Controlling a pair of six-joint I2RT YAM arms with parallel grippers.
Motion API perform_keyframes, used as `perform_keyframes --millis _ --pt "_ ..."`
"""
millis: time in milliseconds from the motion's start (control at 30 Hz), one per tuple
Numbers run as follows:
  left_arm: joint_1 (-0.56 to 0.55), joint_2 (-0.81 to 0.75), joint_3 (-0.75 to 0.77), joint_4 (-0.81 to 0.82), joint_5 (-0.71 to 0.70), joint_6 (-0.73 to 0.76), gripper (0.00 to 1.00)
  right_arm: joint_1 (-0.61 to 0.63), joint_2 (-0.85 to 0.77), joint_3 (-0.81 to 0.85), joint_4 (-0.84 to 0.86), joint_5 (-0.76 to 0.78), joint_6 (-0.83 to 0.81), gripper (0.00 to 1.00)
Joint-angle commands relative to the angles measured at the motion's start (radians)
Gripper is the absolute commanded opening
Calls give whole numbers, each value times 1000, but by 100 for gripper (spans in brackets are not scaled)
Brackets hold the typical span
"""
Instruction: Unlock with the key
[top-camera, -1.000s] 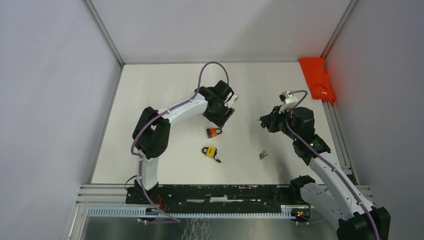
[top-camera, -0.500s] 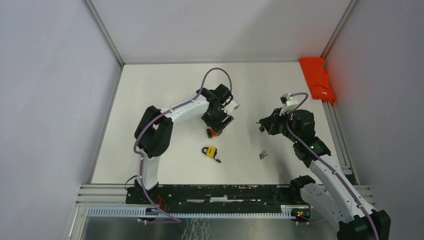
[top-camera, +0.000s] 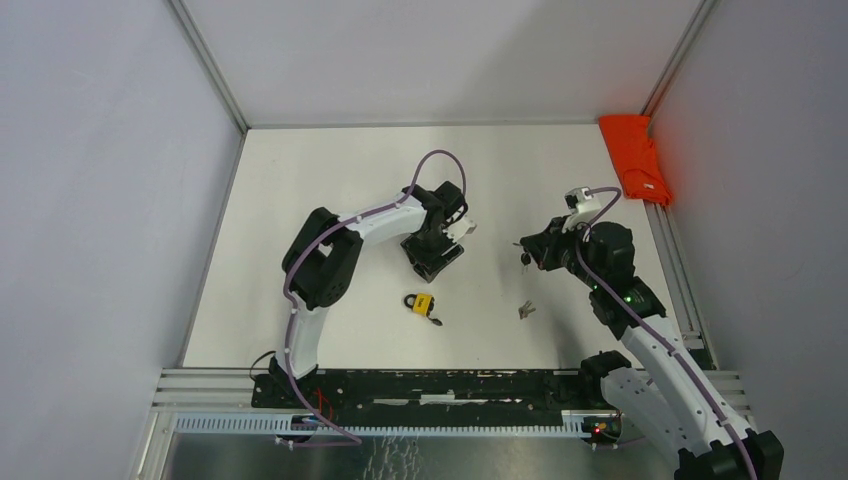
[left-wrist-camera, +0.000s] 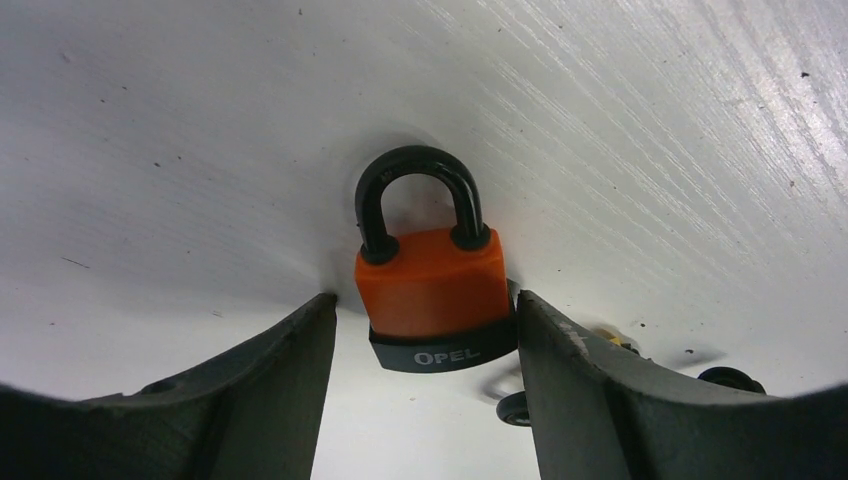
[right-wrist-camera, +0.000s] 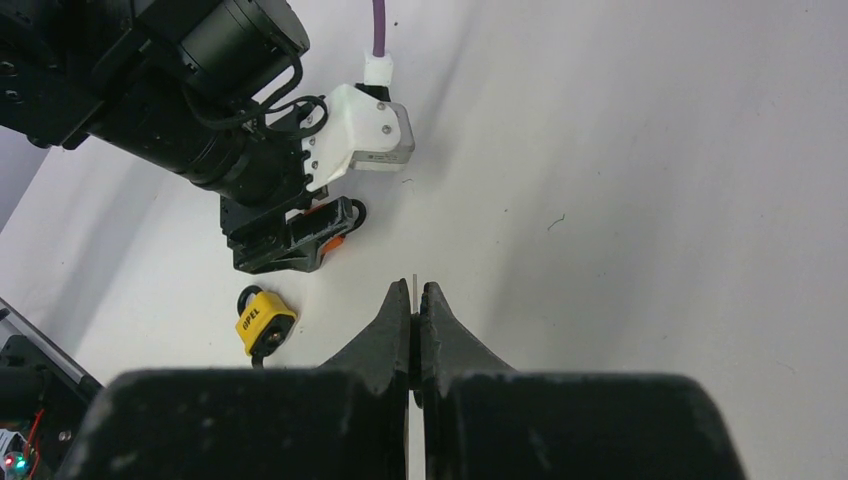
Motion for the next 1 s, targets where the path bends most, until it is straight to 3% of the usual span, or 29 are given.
perform_keyframes --millis 0,400,800,967 --pt "-3 16 -17 -10 3 30 71 -4 -20 31 20 9 0 0" --pt "-3 56 10 15 96 -17 68 -3 -10 28 31 -5 -4 0" --pt "-3 115 -14 79 131 -101 3 -3 14 22 61 -25 0 0" --pt "1 103 13 154 146 -271 2 -3 27 5 97 -46 12 0"
